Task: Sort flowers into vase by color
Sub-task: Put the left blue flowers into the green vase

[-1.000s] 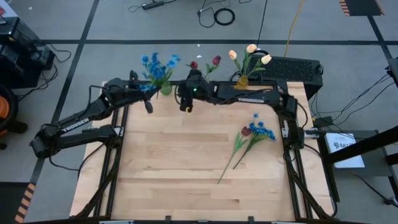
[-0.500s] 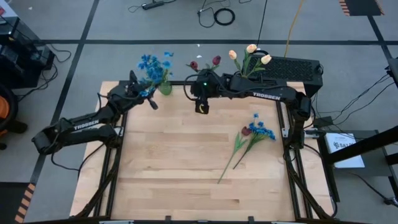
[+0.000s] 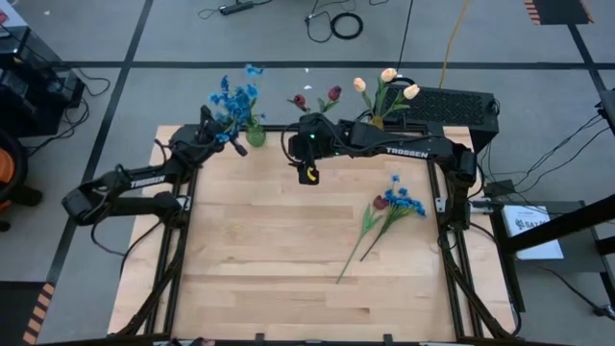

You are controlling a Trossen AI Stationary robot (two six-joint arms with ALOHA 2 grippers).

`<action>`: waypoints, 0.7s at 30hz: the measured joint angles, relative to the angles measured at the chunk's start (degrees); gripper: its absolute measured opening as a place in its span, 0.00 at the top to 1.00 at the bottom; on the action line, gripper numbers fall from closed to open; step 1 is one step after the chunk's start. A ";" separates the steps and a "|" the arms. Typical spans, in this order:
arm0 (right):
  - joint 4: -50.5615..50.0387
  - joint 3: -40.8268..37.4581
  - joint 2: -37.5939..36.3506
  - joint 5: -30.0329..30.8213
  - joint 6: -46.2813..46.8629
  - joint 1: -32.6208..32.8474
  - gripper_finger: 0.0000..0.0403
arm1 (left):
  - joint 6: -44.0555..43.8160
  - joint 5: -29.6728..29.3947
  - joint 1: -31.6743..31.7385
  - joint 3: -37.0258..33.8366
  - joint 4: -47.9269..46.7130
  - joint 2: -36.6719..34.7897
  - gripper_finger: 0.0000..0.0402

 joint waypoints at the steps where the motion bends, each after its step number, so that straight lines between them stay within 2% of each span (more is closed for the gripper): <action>1: 0.64 0.02 0.17 -0.04 -0.17 0.02 0.33 | -0.87 0.67 0.39 0.02 1.31 0.97 0.96; 5: 1.05 0.07 0.39 -2.01 -0.58 0.02 0.33 | -4.61 3.49 1.64 0.02 5.98 4.82 0.96; 12: 0.97 0.07 0.42 -2.95 -1.03 0.02 0.33 | -5.07 3.84 2.91 0.04 13.29 9.22 0.96; 21: 1.27 0.07 0.42 -2.94 -1.45 0.02 0.33 | -6.58 4.76 3.80 0.10 14.71 12.57 0.96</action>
